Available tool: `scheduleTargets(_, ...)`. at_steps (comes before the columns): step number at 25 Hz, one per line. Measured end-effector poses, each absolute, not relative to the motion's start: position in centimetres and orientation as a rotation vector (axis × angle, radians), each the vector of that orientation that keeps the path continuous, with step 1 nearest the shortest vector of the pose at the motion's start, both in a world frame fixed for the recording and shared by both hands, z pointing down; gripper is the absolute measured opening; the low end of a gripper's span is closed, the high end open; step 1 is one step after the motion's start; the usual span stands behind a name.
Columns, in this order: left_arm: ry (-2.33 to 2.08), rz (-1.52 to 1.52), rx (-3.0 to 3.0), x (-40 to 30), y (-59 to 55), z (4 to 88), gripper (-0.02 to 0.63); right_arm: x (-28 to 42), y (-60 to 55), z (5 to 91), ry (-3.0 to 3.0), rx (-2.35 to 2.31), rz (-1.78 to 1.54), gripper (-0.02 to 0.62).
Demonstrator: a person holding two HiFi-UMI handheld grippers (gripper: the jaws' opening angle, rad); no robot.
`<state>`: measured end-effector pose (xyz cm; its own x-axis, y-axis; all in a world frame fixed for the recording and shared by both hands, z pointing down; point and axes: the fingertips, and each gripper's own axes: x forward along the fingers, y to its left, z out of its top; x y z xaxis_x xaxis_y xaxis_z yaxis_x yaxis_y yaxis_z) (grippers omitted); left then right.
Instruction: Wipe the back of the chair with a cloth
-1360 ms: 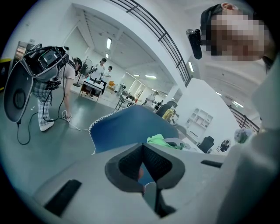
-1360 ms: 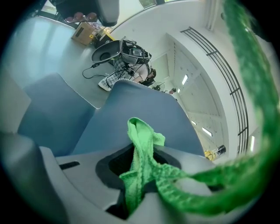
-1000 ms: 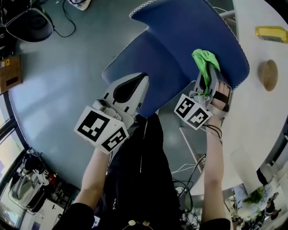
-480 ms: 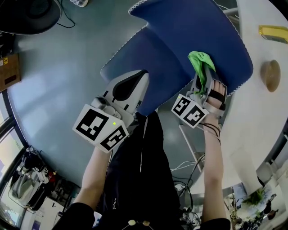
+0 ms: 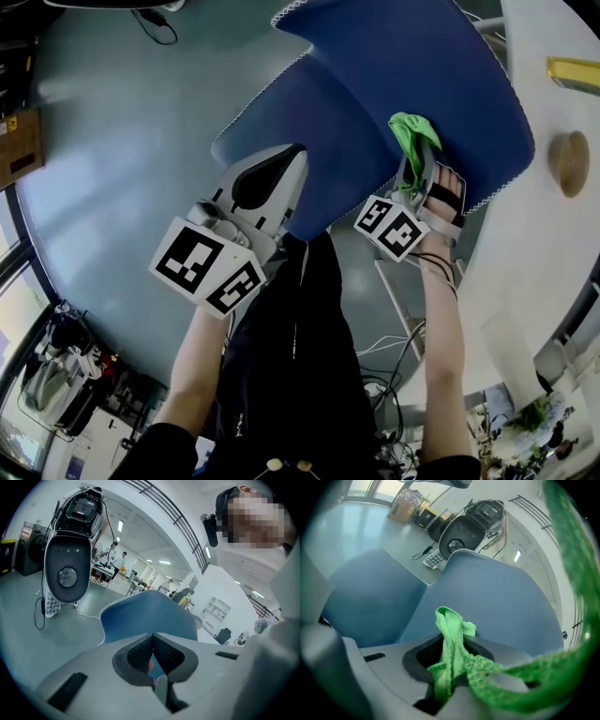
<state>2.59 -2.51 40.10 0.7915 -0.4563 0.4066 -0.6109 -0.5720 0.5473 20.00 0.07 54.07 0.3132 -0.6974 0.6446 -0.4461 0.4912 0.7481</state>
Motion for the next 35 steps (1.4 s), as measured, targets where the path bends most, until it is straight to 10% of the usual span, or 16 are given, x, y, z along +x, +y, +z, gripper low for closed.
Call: scheduleTargets(35, -0.811, 0.334, 2.278, 1.0, -0.4, 40.2, 0.002, 20.4, 4.0, 66.4, -1.203, 0.939, -0.009, 0.046)
